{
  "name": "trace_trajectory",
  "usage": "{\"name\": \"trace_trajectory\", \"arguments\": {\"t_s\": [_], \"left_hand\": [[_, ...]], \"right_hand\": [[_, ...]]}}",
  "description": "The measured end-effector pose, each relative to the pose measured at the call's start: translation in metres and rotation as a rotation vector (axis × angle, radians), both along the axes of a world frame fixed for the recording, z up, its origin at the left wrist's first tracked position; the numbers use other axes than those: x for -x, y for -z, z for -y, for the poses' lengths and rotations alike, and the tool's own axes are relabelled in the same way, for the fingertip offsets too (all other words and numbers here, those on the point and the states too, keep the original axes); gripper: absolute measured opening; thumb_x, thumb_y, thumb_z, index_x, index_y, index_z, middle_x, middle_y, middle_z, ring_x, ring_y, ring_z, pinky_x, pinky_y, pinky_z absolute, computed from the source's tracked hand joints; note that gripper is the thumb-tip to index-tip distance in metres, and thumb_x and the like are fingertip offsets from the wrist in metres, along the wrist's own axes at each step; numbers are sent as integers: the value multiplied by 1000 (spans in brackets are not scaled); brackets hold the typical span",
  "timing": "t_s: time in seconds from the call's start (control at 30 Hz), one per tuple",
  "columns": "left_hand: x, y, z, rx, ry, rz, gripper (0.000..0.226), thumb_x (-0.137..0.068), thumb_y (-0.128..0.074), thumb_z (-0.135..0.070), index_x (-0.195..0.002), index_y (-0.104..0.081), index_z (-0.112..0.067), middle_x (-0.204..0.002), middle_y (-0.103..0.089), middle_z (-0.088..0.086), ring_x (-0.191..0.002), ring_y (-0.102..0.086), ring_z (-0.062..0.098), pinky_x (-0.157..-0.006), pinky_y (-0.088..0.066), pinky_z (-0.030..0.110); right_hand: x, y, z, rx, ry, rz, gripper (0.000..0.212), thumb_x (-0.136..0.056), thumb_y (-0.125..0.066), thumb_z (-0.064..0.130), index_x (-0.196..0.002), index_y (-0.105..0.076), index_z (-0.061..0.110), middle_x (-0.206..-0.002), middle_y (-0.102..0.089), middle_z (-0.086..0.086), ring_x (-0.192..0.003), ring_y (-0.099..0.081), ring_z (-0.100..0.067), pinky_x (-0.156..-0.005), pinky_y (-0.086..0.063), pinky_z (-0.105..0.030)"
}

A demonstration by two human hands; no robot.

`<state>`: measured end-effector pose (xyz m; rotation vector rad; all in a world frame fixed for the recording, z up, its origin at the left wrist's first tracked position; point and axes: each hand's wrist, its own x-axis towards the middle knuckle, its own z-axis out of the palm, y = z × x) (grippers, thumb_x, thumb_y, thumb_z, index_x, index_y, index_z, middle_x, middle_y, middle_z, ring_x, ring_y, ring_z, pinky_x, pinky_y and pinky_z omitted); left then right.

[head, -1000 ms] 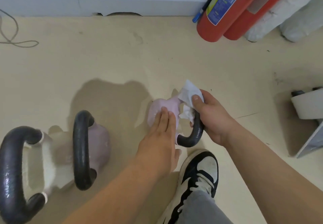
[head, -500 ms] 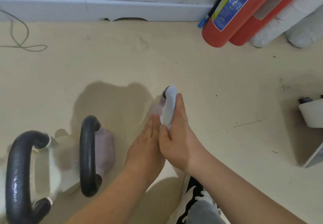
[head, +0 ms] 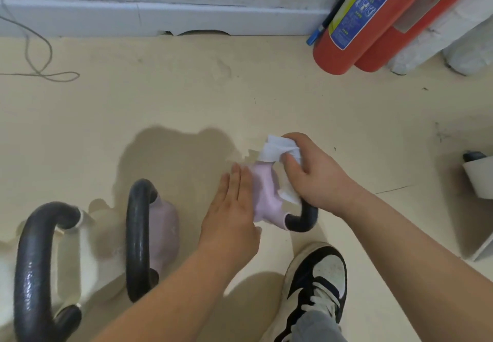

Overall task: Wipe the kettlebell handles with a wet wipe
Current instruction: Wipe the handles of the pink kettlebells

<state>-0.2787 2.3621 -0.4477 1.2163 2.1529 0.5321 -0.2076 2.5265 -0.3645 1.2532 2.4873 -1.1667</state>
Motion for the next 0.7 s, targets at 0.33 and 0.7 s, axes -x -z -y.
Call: {"name": "trace_trajectory", "arguments": {"t_s": [0.33,0.7], "left_hand": [[9,6,-80,-16,-109,127,65,-84,-39,-53,-143,-38,-26,-134,-54,-7,-128,-49,21,-110,-35,46],[9,18,-70,-51,-197,154,60,-84,-49,-51,-138,-35,-29,-125,-48,-11,-121,-48,18,-110,-32,46]], "right_hand": [[-39,9,-22,227,62,-90,29,-107,-47,31,-131,-49,46,-116,-67,17,-106,-65,-6,-90,-54,-30],[9,2,-36,230,-8,-47,16,-103,-53,36,-109,-68,37,-94,-73,16,-84,-68,-5,-69,-51,-22]]}}
